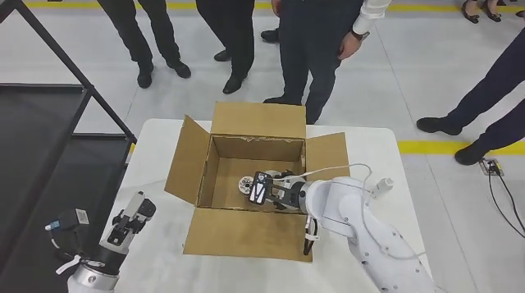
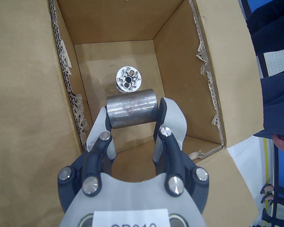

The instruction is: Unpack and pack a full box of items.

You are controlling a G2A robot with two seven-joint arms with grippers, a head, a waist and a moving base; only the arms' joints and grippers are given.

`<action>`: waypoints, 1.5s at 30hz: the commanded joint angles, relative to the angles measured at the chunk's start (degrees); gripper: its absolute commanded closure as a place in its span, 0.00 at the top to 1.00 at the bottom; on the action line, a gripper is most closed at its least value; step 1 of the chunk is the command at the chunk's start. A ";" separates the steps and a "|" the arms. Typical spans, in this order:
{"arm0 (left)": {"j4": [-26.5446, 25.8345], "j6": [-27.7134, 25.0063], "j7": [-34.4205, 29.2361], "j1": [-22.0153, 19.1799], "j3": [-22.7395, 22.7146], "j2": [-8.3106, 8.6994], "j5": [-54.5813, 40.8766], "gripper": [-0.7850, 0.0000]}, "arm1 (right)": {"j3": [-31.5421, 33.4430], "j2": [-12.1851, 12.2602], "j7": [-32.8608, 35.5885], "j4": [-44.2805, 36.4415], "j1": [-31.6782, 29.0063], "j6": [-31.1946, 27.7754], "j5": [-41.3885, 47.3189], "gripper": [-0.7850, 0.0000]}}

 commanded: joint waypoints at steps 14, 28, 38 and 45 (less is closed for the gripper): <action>0.52 -1.11 -1.65 0.37 -0.88 0.10 -1.78 1.00 | 5.90 1.57 -7.67 -7.17 -5.99 0.14 0.93 0.00; 0.49 -0.39 -4.87 -1.78 1.09 0.37 -0.30 1.00 | 24.60 5.38 -16.07 -29.09 -28.92 1.08 -1.01 0.00; 0.64 0.00 -6.34 -3.04 2.38 0.56 0.58 1.00 | 40.43 6.64 -22.85 -37.22 -47.00 5.72 0.08 0.00; 0.55 0.24 -6.50 -3.66 2.84 0.66 0.72 1.00 | 46.96 7.06 -27.05 -33.49 -52.20 5.60 3.27 0.00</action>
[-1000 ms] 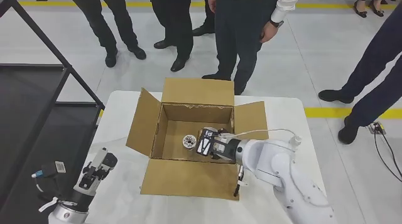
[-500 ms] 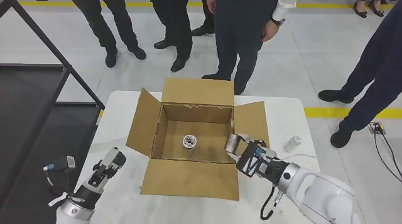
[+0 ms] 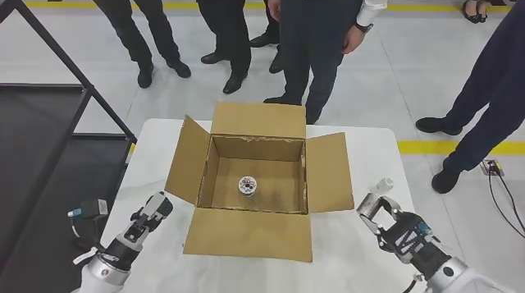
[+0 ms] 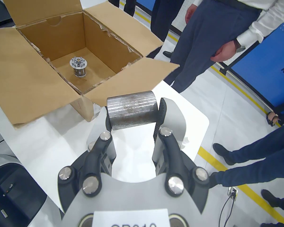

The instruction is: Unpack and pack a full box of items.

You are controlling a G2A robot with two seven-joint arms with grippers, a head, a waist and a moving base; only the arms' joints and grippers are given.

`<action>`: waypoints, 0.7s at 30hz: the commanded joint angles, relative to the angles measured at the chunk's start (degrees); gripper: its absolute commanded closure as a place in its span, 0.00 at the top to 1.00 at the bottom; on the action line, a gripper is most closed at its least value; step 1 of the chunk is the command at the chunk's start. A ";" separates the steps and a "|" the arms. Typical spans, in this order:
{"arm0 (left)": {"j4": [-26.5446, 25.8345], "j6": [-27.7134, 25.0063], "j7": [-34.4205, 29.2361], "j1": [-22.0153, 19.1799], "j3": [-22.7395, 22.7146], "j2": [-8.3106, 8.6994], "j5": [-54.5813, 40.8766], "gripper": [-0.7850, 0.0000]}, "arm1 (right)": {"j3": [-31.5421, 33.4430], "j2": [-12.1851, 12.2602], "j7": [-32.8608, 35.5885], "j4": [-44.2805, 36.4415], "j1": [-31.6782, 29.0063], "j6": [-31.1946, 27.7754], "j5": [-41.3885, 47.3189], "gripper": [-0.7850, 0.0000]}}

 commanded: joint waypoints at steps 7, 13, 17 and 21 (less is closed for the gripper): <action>0.61 0.65 1.01 -0.79 -0.52 0.08 -1.01 1.00 | 0.28 0.18 1.71 8.96 1.34 2.93 3.96 0.00; 0.74 0.77 1.16 -0.92 -0.59 0.10 -1.08 1.00 | 0.00 0.17 2.55 9.49 1.62 3.75 4.06 0.00; 0.74 0.77 1.16 -0.92 -0.59 0.10 -1.08 1.00 | 0.00 0.17 2.55 9.49 1.62 3.75 4.06 0.00; 0.77 1.00 1.32 -0.90 -0.52 0.09 -1.11 1.00 | -1.15 0.14 3.38 12.00 2.72 5.11 5.44 0.00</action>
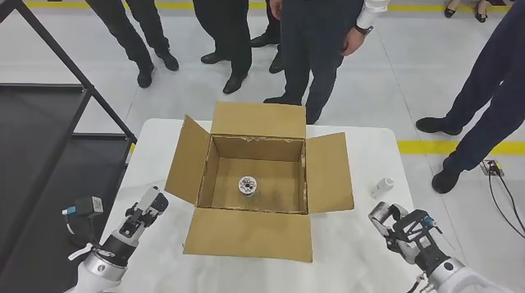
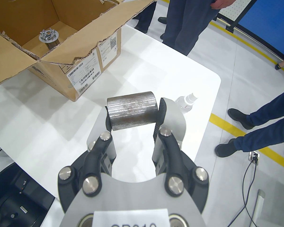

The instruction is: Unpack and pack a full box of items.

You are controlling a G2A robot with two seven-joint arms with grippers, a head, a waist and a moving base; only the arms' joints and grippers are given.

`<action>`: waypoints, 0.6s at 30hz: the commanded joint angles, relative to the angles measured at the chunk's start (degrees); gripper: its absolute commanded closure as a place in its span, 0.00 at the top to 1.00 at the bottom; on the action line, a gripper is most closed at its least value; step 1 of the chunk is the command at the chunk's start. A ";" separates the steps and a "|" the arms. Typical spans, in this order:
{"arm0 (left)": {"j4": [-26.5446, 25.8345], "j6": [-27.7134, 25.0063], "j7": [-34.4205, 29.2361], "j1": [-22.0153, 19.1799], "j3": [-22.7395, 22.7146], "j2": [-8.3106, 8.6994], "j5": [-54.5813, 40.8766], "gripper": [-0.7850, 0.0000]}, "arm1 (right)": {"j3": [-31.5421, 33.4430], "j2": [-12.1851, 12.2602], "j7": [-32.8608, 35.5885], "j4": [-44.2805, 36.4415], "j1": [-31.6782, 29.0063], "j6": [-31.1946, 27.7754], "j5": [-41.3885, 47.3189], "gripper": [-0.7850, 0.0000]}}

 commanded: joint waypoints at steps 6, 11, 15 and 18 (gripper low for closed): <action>0.62 0.79 0.15 -0.49 -0.25 0.08 -0.54 1.00 | -2.03 0.21 2.51 9.87 5.99 0.02 5.32 0.00; 1.13 0.92 -0.16 -1.00 -0.18 0.17 -0.59 1.00 | -4.77 0.51 3.03 16.23 10.88 -1.88 3.84 0.00; 1.50 0.99 -0.16 -1.16 -0.13 0.22 -0.76 1.00 | -7.09 0.77 2.26 21.07 14.68 -3.41 0.65 0.00; 1.65 1.11 -0.02 -1.11 -0.11 0.24 -0.82 1.00 | -8.44 0.90 1.94 25.15 17.55 -3.39 -1.02 0.00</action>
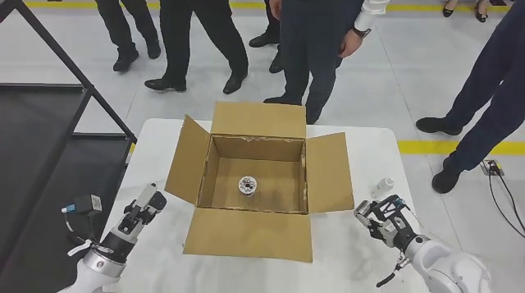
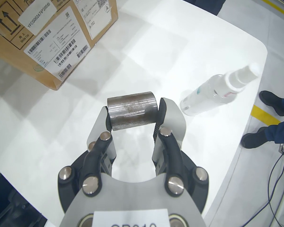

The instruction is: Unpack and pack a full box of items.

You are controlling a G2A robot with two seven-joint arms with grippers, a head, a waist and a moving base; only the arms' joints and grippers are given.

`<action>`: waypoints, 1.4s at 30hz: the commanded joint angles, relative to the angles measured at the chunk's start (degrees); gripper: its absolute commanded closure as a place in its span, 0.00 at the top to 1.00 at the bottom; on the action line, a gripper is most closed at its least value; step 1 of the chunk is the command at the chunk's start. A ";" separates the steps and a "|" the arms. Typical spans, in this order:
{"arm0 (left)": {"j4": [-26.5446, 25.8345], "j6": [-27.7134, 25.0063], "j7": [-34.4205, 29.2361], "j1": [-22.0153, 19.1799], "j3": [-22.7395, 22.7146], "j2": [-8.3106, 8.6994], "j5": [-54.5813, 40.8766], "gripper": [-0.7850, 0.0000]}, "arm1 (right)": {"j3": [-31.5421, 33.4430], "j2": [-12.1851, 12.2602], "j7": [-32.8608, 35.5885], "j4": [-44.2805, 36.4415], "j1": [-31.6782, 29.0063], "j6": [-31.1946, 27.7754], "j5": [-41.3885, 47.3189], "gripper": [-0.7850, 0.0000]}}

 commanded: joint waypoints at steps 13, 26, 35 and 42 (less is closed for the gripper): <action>-0.17 0.65 0.27 -0.08 0.34 0.02 0.25 1.00 | -1.48 0.13 -0.74 3.72 2.31 0.62 -1.25 0.00; -0.50 1.95 1.40 -0.89 0.98 0.10 1.22 1.00 | -5.20 0.64 -7.24 16.88 9.49 -0.46 -6.32 0.00; -0.88 2.30 2.27 -0.86 1.32 0.12 1.99 1.00 | -6.43 1.10 -9.35 19.56 10.81 -1.04 -8.17 0.18; -1.05 2.26 2.89 -0.77 1.52 0.13 2.35 1.00 | -6.59 1.47 -10.57 19.14 10.31 -1.07 -8.34 0.42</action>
